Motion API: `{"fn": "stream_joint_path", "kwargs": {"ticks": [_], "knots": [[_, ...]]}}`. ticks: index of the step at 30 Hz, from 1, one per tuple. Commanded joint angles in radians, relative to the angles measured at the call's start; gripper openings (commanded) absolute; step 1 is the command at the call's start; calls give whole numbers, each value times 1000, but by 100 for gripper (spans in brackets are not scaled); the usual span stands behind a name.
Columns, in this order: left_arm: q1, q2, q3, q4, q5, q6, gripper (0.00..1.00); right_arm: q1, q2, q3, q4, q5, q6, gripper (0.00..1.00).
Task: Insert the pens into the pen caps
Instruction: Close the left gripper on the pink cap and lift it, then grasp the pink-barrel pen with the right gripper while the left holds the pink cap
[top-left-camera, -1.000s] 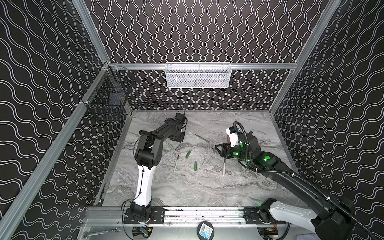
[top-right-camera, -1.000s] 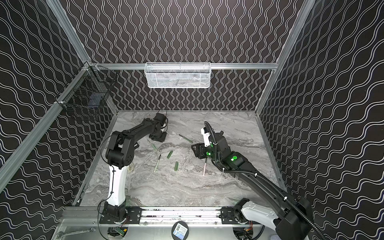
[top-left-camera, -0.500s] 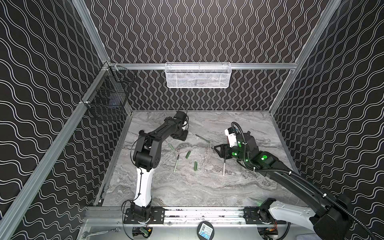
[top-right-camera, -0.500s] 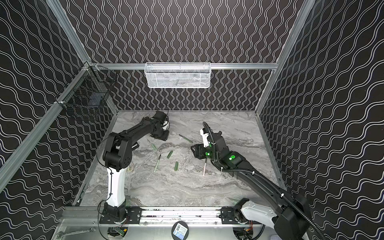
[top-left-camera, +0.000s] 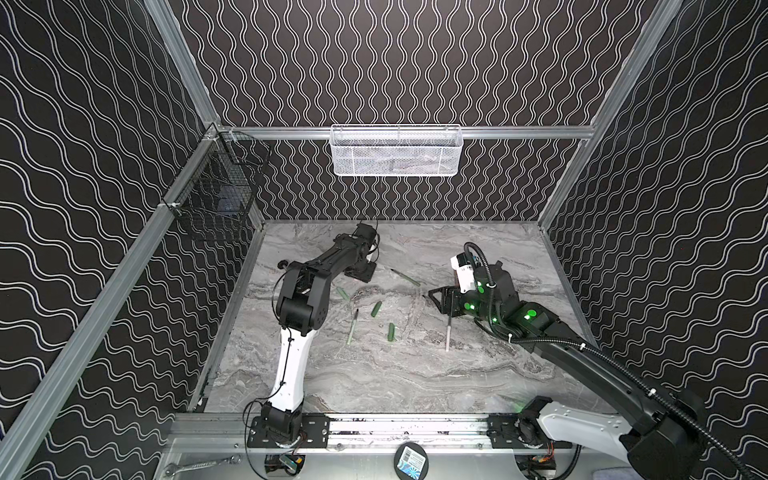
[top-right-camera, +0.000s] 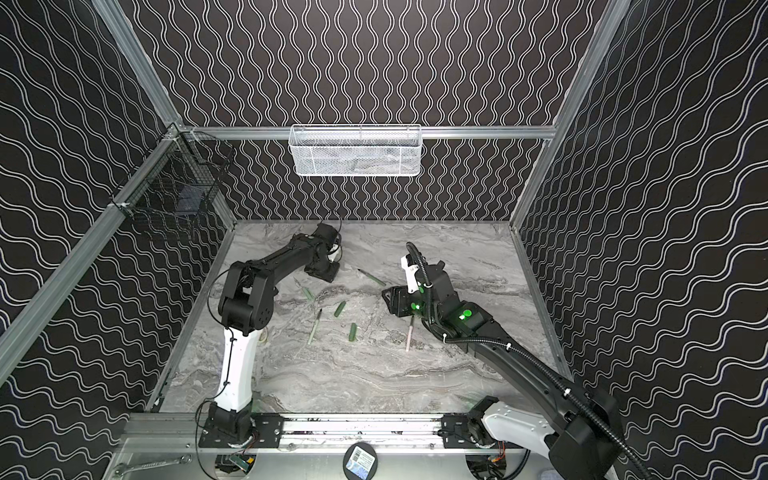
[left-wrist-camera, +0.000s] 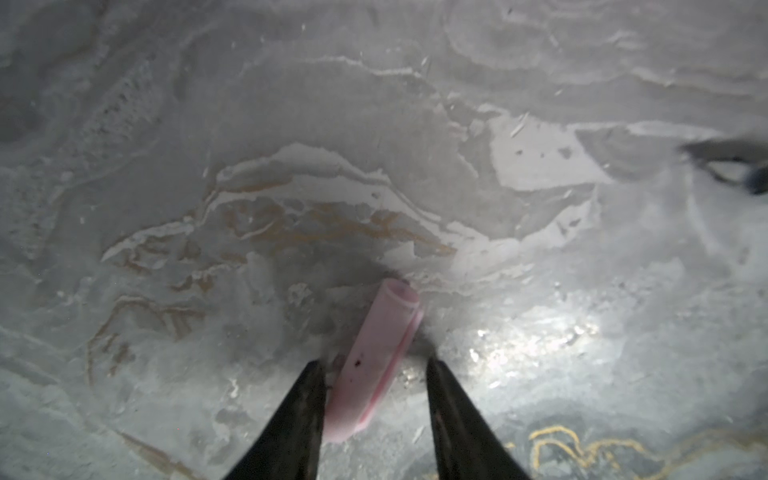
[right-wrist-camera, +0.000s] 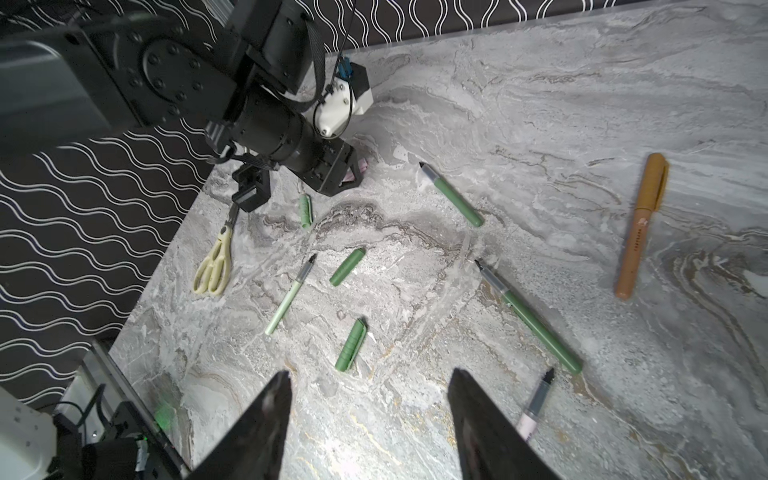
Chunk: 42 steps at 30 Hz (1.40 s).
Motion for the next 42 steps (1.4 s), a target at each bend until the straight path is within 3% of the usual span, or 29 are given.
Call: {"fn": "stream_joint_path", "kwargs": {"ticks": [1, 9, 42], "knots": [[0, 5, -10, 28, 21, 20, 40, 1, -5, 6, 4, 12, 10, 62], [-15, 2, -26, 29, 15, -9, 28, 0, 16, 7, 18, -16, 24, 61], [-76, -96, -103, 41, -2, -58, 18, 0, -33, -20, 19, 17, 33, 60]]}}
